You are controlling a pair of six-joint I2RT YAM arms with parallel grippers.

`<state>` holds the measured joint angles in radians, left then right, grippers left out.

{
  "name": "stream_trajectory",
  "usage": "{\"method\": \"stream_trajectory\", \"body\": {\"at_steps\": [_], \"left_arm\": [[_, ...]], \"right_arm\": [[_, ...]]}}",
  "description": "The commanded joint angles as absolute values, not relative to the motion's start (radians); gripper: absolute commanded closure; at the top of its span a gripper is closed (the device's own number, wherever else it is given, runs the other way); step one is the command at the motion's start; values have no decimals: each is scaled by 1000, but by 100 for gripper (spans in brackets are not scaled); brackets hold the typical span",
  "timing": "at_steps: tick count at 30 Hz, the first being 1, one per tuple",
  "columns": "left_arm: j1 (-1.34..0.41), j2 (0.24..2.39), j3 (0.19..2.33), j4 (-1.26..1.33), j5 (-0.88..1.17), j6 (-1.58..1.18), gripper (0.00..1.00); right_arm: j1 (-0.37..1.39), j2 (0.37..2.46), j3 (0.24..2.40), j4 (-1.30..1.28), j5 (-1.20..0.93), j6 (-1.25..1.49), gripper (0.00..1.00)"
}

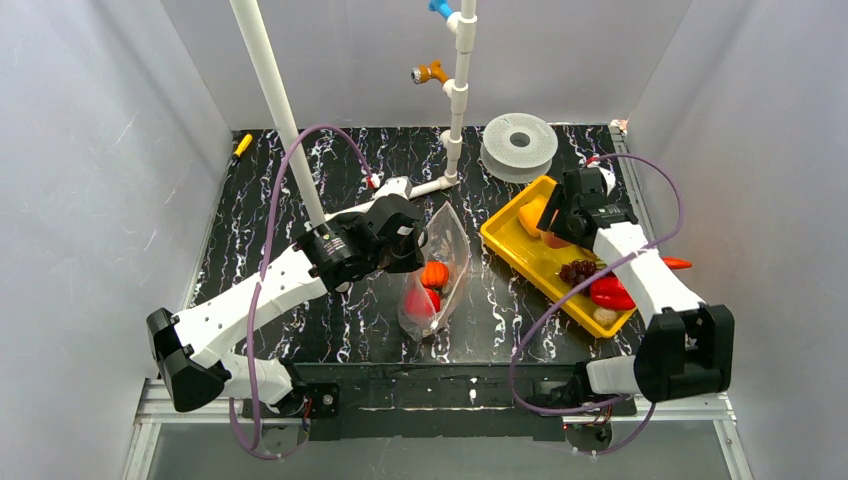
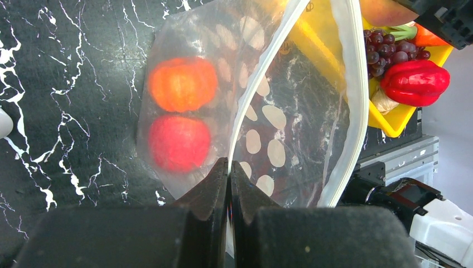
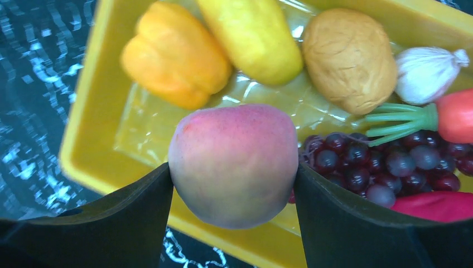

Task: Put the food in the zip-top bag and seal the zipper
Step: Pick up the fake fruit from the bin, then place the fake fruit in the zipper food storage bag.

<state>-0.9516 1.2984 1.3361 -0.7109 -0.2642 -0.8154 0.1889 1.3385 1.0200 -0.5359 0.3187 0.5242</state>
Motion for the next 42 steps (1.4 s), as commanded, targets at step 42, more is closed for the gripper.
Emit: {"method": "stream_trajectory", "body": {"at_steps": [42], "left_arm": [[-947, 1279, 1348, -732, -284, -814, 100]], "right_arm": [[843, 1041, 1149, -426, -143, 175, 68]]}}
